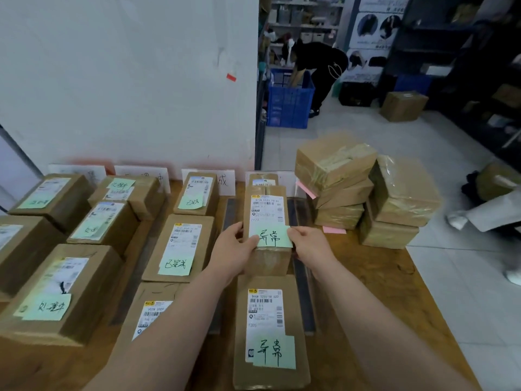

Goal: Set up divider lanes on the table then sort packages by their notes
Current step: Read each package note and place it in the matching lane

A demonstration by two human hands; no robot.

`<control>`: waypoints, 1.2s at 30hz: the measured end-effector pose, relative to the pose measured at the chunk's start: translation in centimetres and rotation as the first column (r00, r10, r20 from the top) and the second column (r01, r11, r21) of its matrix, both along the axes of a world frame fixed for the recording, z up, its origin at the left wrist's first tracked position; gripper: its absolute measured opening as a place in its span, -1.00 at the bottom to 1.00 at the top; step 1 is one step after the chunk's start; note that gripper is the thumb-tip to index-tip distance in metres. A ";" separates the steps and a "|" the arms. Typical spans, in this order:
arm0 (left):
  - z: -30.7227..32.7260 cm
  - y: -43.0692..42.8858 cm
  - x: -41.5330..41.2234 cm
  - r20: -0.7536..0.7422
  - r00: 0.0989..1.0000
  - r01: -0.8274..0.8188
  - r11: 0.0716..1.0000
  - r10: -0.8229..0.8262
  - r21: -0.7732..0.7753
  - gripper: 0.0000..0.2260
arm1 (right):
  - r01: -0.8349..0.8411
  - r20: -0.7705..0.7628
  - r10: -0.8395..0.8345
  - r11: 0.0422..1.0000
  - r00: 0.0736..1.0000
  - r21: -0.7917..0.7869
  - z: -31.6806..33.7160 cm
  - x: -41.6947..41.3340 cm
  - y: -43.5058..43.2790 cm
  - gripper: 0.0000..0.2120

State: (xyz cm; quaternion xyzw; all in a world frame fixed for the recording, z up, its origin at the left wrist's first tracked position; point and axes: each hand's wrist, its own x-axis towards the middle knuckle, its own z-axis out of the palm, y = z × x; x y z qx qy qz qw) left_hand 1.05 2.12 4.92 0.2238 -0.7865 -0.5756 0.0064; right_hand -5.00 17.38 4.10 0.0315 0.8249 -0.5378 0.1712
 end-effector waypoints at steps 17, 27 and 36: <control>-1.2 -1.4 -1.2 0.003 0.997 0.071 0.997 -0.071 0.011 -0.59 | 0.036 -0.012 -0.036 0.998 0.999 0.042 -0.6 -0.9 -1.3 -0.78; -1.5 -1.3 -1.0 0.015 0.999 0.046 0.999 -0.047 0.018 -0.49 | 0.042 -0.030 -0.042 0.999 0.999 0.023 -1.1 -0.4 -0.6 -0.77; -0.6 -1.4 -1.0 0.010 0.999 0.031 0.999 -0.031 -0.016 -0.50 | 0.071 -0.155 -0.056 0.993 0.986 0.097 0.2 -0.4 -0.6 -0.69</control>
